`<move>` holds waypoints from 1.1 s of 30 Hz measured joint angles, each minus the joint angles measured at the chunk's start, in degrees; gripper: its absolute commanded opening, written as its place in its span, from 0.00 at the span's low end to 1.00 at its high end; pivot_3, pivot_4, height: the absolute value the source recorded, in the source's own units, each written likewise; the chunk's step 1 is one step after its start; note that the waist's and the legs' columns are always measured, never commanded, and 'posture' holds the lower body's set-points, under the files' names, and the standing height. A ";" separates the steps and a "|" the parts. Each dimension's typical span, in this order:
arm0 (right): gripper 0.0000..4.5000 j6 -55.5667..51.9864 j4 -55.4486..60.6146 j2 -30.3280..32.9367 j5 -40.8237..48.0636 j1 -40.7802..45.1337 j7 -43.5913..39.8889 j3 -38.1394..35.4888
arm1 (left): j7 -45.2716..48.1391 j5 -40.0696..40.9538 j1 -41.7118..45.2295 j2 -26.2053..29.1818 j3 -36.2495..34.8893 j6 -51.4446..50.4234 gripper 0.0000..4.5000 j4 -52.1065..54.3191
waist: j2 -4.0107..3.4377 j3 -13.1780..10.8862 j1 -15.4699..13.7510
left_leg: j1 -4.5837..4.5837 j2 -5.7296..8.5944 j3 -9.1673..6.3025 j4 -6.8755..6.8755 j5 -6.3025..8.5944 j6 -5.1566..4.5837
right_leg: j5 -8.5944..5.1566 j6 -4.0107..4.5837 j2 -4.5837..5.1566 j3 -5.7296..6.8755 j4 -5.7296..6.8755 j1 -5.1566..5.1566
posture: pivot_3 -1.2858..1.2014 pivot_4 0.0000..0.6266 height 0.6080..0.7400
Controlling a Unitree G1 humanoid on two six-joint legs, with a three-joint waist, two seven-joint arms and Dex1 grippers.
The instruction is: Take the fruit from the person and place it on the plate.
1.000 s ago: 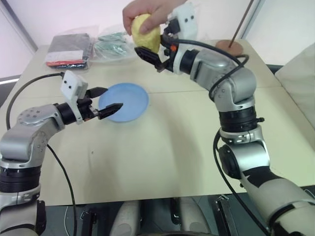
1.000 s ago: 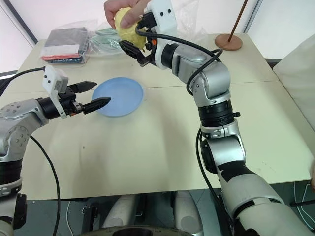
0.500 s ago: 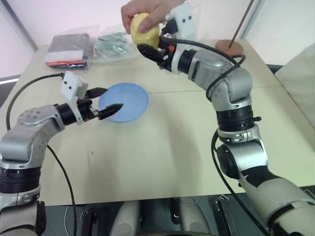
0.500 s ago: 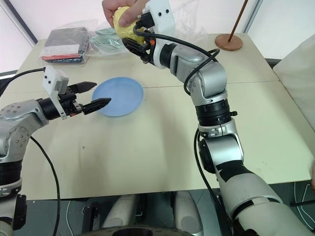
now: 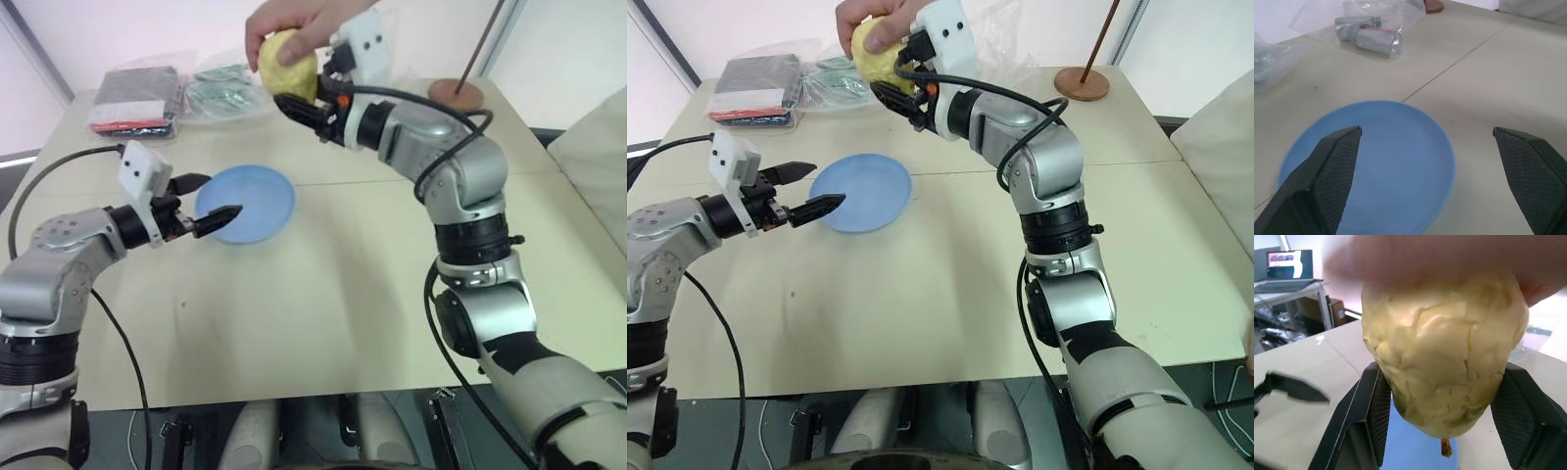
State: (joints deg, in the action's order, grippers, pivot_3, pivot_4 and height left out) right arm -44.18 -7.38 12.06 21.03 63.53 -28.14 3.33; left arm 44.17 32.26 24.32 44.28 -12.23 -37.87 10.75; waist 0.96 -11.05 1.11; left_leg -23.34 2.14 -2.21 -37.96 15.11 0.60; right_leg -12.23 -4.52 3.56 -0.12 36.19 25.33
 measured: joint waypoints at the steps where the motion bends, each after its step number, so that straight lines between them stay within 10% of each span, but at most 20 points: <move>1: 0.51 -0.09 0.02 -0.26 -0.03 -0.63 -0.12 0.30 | -0.74 -0.66 -0.02 0.40 -0.21 0.02 1.00 -0.48 | 0.00 0.00 0.06 | 0.00 0.00 0.00 0.01 0.00 0.00 | 0.00 0.00 0.00 0.00 0.01 0.01 | 0.52 0.24 1.00; 33: 0.51 25.87 -36.22 -16.79 -15.44 -5.79 1.01 7.81 | -7.12 -3.54 -4.48 3.92 -6.58 -3.23 1.00 1.27 | -0.01 -0.01 0.43 | 0.00 0.01 -0.01 0.09 -0.03 0.10 | 0.00 0.01 0.00 -0.04 0.02 0.09 | 0.52 0.24 1.00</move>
State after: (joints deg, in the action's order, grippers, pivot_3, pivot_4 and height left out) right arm -18.31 -43.60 -4.73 5.59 57.74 -27.14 11.14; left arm 37.05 28.71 19.84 48.21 -18.81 -41.11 12.03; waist 0.94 -11.06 1.55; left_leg -23.34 2.15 -2.22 -37.87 15.08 0.70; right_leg -12.22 -4.51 3.56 -0.17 36.21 25.42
